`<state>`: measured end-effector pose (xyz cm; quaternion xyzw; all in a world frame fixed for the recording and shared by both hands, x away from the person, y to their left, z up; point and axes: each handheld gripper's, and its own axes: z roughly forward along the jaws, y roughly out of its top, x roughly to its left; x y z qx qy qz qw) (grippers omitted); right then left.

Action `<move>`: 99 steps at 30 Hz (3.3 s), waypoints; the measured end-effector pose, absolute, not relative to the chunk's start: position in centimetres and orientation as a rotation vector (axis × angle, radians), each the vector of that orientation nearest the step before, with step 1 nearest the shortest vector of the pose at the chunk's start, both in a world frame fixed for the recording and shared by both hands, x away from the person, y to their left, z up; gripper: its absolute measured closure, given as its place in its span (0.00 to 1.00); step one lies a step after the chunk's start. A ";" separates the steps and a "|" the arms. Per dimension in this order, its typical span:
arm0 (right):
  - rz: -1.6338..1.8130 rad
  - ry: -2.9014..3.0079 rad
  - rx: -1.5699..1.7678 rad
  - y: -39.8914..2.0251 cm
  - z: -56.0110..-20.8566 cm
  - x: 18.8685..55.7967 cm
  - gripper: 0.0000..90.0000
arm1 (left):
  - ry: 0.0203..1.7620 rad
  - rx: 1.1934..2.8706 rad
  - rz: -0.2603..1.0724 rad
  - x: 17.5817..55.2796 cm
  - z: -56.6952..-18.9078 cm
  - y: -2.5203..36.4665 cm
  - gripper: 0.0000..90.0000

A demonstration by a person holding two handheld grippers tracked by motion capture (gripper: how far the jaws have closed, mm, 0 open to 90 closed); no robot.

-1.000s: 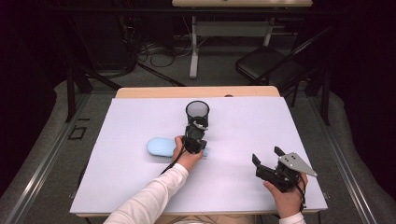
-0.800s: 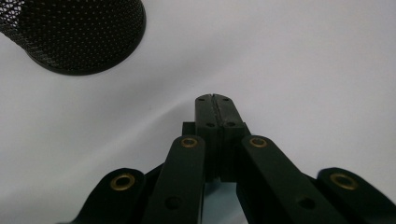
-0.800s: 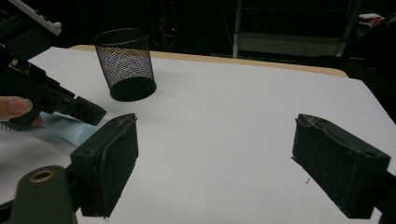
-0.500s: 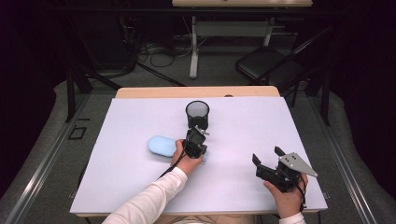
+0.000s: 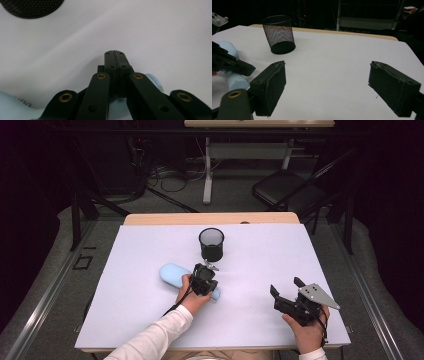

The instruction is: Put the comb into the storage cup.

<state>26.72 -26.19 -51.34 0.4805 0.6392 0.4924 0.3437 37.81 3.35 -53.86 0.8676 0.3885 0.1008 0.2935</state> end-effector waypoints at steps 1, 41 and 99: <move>1.279 1.661 1.248 -26.2 -51.3 26.7 0.16 | 1.027 2.316 0.274 37.6 -53.8 3.5 1.00; 1.282 1.662 1.256 -26.1 -51.4 26.8 0.16 | 0.881 2.385 0.211 32.4 -53.8 5.0 1.00; 1.284 1.664 1.259 -26.1 -51.4 26.7 0.16 | 0.980 2.388 0.234 28.5 -53.9 12.7 1.00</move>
